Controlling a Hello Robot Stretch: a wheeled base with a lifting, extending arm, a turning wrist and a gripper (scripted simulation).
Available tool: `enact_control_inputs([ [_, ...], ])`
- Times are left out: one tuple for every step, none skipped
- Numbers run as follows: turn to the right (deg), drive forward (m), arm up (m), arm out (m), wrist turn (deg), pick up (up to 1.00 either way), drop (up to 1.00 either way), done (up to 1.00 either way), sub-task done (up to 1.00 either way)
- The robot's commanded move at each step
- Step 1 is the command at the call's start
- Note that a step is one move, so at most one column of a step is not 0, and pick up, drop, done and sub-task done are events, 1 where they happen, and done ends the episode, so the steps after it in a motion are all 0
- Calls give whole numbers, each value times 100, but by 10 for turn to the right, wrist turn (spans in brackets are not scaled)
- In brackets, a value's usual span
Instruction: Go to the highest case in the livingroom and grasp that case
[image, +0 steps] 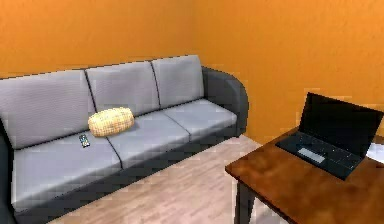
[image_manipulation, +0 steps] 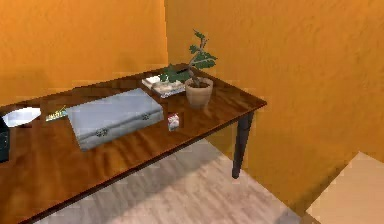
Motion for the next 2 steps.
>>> enact_control_inputs([
  [-180,0,0,0,0,0,0,0,0],
  [450,0,0,0,0,0,0,0,0],
])
